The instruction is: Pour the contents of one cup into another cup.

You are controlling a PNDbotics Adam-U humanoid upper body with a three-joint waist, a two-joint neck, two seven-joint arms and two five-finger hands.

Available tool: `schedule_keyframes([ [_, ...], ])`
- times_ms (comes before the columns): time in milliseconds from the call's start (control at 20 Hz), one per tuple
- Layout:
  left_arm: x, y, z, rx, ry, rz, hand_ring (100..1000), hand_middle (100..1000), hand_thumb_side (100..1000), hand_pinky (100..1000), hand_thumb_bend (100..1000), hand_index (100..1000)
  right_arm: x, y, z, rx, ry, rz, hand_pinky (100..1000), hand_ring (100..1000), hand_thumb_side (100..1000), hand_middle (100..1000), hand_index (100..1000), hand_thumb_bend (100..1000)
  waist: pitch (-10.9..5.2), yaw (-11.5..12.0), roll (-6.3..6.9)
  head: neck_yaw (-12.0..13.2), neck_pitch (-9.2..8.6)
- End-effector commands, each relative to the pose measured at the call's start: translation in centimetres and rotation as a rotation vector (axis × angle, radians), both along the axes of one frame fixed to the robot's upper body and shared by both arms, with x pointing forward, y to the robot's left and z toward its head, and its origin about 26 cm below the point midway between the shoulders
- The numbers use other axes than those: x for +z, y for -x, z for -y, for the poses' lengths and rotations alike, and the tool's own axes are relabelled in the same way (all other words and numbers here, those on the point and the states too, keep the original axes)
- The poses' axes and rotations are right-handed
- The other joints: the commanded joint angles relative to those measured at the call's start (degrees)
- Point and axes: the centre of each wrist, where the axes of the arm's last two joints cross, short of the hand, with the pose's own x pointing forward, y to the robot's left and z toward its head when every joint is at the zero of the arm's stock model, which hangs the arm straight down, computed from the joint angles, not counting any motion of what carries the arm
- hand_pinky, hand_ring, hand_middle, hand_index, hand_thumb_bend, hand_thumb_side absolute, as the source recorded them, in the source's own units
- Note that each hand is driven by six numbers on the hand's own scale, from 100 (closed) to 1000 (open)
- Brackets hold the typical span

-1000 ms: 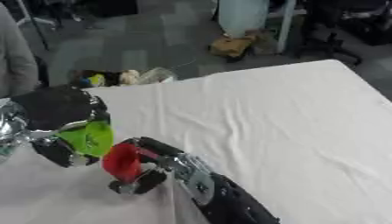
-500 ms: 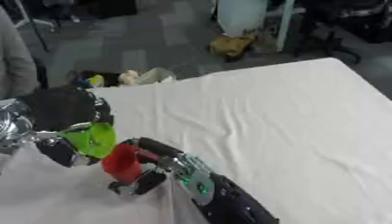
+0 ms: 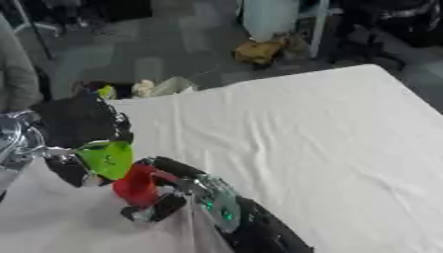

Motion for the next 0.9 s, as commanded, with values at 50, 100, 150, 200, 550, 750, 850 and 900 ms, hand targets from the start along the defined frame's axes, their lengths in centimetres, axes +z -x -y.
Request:
schedule_keyframes([
  [50, 0.84, -0.03, 0.08, -0.001, -0.041, 0.032, 112, 239, 196, 423, 377, 637, 1.31, -0.31, -0.63, 0.02, -0.006, 0.036, 869, 873, 325, 105, 498, 100, -1.17, 0.0, -0.01, 0.1, -0.69],
  [100, 0.83, -0.05, 0.12, -0.001, -0.051, 0.034, 108, 238, 196, 421, 378, 637, 1.3, -0.31, -0.65, 0.02, -0.006, 0.036, 869, 873, 325, 105, 498, 100, -1.18, -0.1, 0.03, 0.1, -0.72],
  [150, 0.82, -0.06, 0.16, -0.001, -0.06, 0.036, 105, 236, 195, 419, 380, 637, 1.3, -0.3, -0.66, 0.021, -0.005, 0.036, 869, 873, 325, 105, 498, 100, -1.2, -0.1, 0.06, 0.1, -0.73],
  [200, 0.79, -0.06, 0.21, -0.001, -0.068, 0.038, 103, 235, 196, 418, 381, 637, 1.29, -0.3, -0.67, 0.022, -0.005, 0.035, 869, 873, 325, 105, 498, 100, -1.21, -0.1, 0.1, 0.1, -0.74],
  [550, 0.68, 0.12, 0.43, -0.01, -0.12, 0.066, 101, 230, 196, 420, 391, 638, 1.21, -0.29, -0.68, 0.021, -0.004, 0.034, 869, 873, 327, 105, 498, 100, -1.24, -0.2, 0.25, 0.1, -0.7],
  [750, 0.97, 0.49, 0.67, -0.031, -0.144, 0.103, 100, 224, 193, 424, 401, 639, 1.15, -0.28, -0.67, 0.022, -0.002, 0.032, 869, 874, 327, 106, 499, 100, -1.31, -0.2, 0.39, 0.0, -0.74],
  [850, 1.13, 0.71, 0.77, -0.041, -0.156, 0.125, 100, 222, 192, 427, 405, 640, 1.14, -0.28, -0.66, 0.022, -0.001, 0.032, 869, 874, 327, 106, 499, 100, -1.33, -0.2, 0.44, 0.0, -0.77],
  [900, 1.2, 0.85, 0.84, -0.048, -0.164, 0.138, 100, 219, 190, 429, 411, 640, 1.13, -0.28, -0.65, 0.022, -0.001, 0.031, 869, 874, 327, 106, 499, 100, -1.35, -0.2, 0.48, -0.1, -0.77],
])
